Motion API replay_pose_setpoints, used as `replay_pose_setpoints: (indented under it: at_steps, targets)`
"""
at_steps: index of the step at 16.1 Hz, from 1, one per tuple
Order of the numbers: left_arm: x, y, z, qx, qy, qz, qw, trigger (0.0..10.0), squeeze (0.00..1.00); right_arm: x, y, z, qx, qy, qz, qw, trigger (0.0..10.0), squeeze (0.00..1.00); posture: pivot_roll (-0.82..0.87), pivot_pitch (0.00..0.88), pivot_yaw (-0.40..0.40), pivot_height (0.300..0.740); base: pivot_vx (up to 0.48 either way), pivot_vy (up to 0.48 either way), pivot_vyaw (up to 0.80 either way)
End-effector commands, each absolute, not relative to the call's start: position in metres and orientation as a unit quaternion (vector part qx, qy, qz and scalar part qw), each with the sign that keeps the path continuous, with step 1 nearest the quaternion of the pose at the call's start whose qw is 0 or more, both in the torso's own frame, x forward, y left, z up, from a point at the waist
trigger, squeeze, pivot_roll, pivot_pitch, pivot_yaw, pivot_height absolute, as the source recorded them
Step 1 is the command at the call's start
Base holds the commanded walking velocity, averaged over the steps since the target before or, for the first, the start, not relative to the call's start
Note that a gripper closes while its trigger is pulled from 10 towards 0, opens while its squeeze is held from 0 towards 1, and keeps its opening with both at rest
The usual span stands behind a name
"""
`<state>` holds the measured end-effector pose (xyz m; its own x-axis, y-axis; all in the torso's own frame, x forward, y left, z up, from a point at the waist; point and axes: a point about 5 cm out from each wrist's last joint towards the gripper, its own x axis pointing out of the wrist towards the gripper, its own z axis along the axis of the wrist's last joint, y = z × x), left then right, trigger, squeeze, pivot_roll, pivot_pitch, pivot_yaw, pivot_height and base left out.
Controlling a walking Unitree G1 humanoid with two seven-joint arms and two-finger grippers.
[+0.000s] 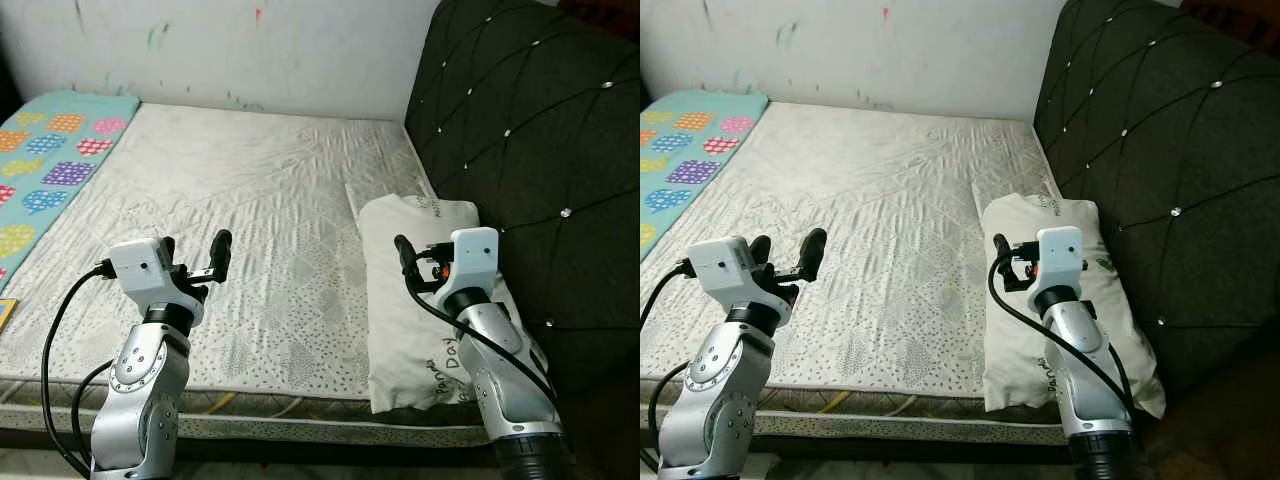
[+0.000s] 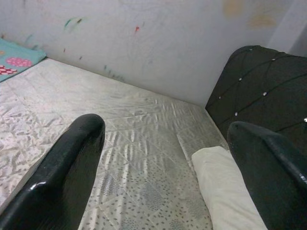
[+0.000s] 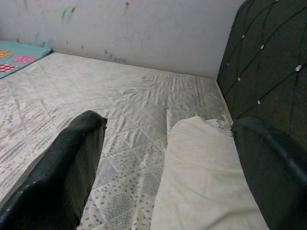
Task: Clean up the room
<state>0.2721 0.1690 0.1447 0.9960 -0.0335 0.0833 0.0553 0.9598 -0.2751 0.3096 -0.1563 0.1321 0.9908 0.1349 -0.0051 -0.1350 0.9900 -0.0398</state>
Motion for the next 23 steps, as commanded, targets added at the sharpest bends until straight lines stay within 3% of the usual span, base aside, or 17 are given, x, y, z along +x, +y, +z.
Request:
replay_pose_setpoints:
  at_steps: [1,13,19,23]
  targets:
    - [0.274,0.169,0.145,-0.141,-0.037,-0.02,0.989,10.0,0.0,0.309,-0.16,0.134,-0.02,-0.002,0.062,0.998,10.0,0.0,-0.03,0.0,-0.056,0.74,0.0,0.48,0.0]
    - [0.274,0.172,0.15,-0.146,-0.048,-0.006,0.988,10.0,0.0,0.31,-0.157,0.136,-0.03,-0.009,0.076,0.997,10.0,0.0,-0.03,0.0,-0.058,0.74,0.0,0.48,0.0]
    - [0.273,0.178,0.151,-0.092,-0.054,0.02,0.994,10.0,0.0,0.312,-0.156,0.146,-0.08,-0.025,0.07,0.994,10.0,0.0,-0.03,0.0,-0.059,0.74,0.0,0.0,0.0]
    - [0.272,0.183,0.15,-0.098,-0.052,0.019,0.994,10.0,0.0,0.311,-0.15,0.154,-0.054,-0.035,0.1,0.993,10.0,0.0,-0.03,0.0,-0.058,0.74,0.0,0.0,0.0]
